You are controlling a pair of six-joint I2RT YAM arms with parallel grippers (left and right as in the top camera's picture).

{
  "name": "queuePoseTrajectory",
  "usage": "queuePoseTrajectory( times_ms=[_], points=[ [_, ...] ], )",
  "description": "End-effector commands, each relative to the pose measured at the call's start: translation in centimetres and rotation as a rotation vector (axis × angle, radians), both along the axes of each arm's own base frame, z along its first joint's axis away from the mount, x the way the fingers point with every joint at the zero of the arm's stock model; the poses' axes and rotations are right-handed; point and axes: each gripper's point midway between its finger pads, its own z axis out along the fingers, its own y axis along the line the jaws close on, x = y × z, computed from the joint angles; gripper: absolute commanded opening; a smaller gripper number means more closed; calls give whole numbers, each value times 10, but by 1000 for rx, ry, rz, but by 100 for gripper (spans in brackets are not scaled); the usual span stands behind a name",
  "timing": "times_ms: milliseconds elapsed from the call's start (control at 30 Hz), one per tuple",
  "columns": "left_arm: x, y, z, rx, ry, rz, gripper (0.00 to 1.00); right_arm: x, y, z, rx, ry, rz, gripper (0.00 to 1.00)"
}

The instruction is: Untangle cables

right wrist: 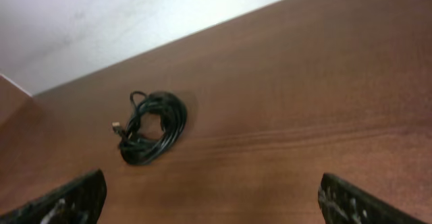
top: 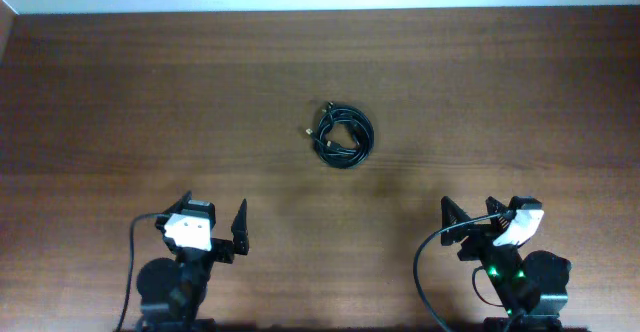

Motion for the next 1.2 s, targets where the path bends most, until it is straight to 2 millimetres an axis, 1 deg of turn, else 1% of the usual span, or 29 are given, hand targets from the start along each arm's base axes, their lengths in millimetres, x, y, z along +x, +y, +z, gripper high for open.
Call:
queuePoseTrajectory(
  times_ms=[0, 67, 100, 133, 167, 200, 233, 300, 333, 367, 433, 467, 500, 533, 600, 633, 667, 733, 767, 800, 867, 900, 933, 967, 1000, 1033, 1067, 1100, 1167],
  points=[
    [6, -22, 55, -56, 39, -129, 98, -2, -2, 39, -50, 27, 2, 99],
    [19, -32, 71, -85, 131, -188, 98, 3, -3, 52, -49, 111, 6, 99],
    [24, -36, 75, -100, 180, -214, 98, 7, -3, 54, -55, 180, 13, 99],
    [34, -41, 76, -125, 290, -244, 98, 12, -3, 50, -75, 282, 28, 99],
    [38, -45, 77, -124, 354, -280, 98, 15, -3, 45, -76, 368, 34, 99],
    [49, -50, 81, -133, 460, -317, 98, 21, -3, 34, -68, 507, 41, 99],
    [55, -49, 82, -147, 528, -314, 98, 25, -3, 26, -65, 587, 44, 99],
    [67, -56, 89, -133, 628, -350, 98, 36, 0, 15, -94, 685, 85, 99],
    [69, -65, 94, -100, 659, -398, 98, 43, 7, 17, -132, 690, 119, 99],
    [72, -73, 102, -69, 672, -429, 98, 49, 10, 24, -187, 689, 118, 99],
    [77, -88, 123, -37, 647, -473, 98, 67, 25, 60, -321, 608, 122, 99],
    [78, -93, 134, -29, 617, -489, 98, 78, 37, 86, -389, 531, 137, 99],
    [78, -97, 145, -35, 586, -510, 98, 84, 57, 109, -467, 434, 229, 99],
    [71, -105, 156, -67, 565, -562, 98, 89, 74, 126, -496, 348, 281, 99],
    [71, -103, 157, -78, 570, -539, 98, 92, 97, 138, -436, 277, 356, 99],
    [83, -79, 146, -74, 620, -344, 98, 97, 93, 135, -455, 284, 327, 99],
    [94, -47, 137, -53, 648, -114, 98, 107, 80, 122, -498, 334, 249, 99],
    [102, -14, 135, -16, 632, 98, 98, 120, 74, 99, -527, 410, 197, 99],
    [107, -9, 138, -1, 608, 126, 98, 128, 77, 89, -519, 450, 192, 99],
    [111, -9, 140, -1, 594, 128, 98, 138, 80, 83, -498, 475, 173, 99],
    [114, -11, 133, -2, 617, 121, 98, 165, 89, 70, -490, 520, 170, 99],
    [114, -12, 131, -5, 625, 115, 98, 174, 93, 60, -497, 545, 174, 99],
    [115, -12, 129, -4, 631, 115, 98, 180, 96, 43, -503, 583, 187, 99],
    [114, -12, 129, -3, 634, 115, 98, 182, 99, 25, -508, 625, 202, 99],
    [114, -12, 129, -3, 634, 116, 98, 183, 99, -9, -522, 712, 206, 99],
    [114, -12, 129, -3, 635, 116, 98, 182, 104, -28, -513, 757, 231, 99],
    [114, -12, 128, -3, 635, 116, 98, 180, 107, -52, -500, 817, 247, 99],
    [114, -12, 128, -2, 638, 116, 98, 178, 108, -68, -504, 855, 255, 99],
    [113, -12, 127, -1, 643, 116, 99, 175, 107, -91, -501, 914, 248, 99]
  ],
)
